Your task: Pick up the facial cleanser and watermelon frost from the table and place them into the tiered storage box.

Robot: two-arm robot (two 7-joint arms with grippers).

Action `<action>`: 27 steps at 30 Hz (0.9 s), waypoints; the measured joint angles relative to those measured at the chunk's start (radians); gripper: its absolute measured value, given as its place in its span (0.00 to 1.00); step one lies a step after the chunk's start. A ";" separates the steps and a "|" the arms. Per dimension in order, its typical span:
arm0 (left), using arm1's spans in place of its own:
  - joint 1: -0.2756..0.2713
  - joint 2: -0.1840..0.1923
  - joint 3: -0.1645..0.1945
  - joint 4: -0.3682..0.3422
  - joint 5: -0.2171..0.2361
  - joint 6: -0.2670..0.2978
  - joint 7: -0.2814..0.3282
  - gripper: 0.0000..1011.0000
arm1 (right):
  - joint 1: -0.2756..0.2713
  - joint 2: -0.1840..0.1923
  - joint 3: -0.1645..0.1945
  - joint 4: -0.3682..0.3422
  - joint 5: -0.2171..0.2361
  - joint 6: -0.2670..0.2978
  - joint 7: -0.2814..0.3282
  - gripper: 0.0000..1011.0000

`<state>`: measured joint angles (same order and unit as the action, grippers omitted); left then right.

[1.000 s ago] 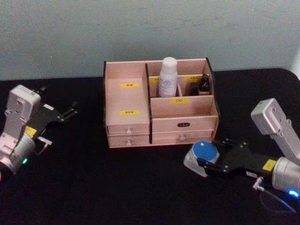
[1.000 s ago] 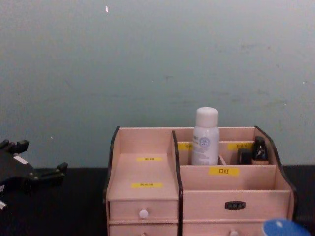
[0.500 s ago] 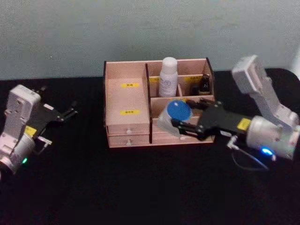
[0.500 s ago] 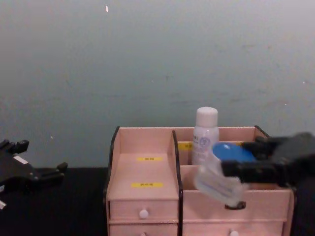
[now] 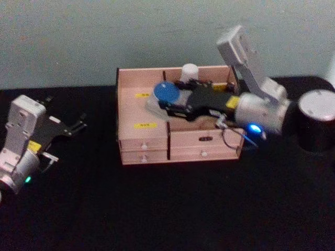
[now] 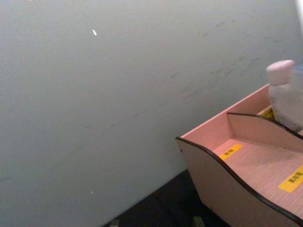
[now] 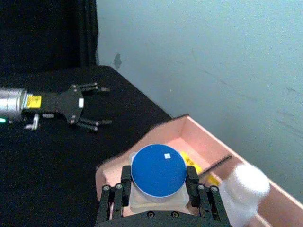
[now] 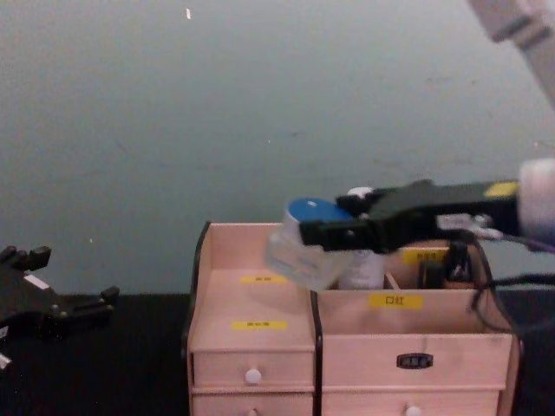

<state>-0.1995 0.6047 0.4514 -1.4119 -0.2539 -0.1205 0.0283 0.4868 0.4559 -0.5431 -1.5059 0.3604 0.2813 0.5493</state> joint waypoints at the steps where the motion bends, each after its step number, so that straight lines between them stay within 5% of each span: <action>1: 0.000 0.000 0.000 0.000 0.000 0.000 0.000 0.99 | 0.027 -0.019 -0.012 0.034 -0.002 -0.006 0.005 0.70; 14: 0.000 0.000 0.000 0.000 0.000 0.000 0.000 0.99 | 0.183 -0.152 -0.089 0.279 -0.036 -0.043 0.032 0.70; 27: 0.000 0.000 0.000 0.000 0.000 0.000 0.000 0.99 | 0.236 -0.216 -0.114 0.413 -0.071 -0.037 0.025 0.70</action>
<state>-0.1995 0.6047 0.4514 -1.4120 -0.2539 -0.1205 0.0283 0.7231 0.2399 -0.6574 -1.0929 0.2894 0.2445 0.5738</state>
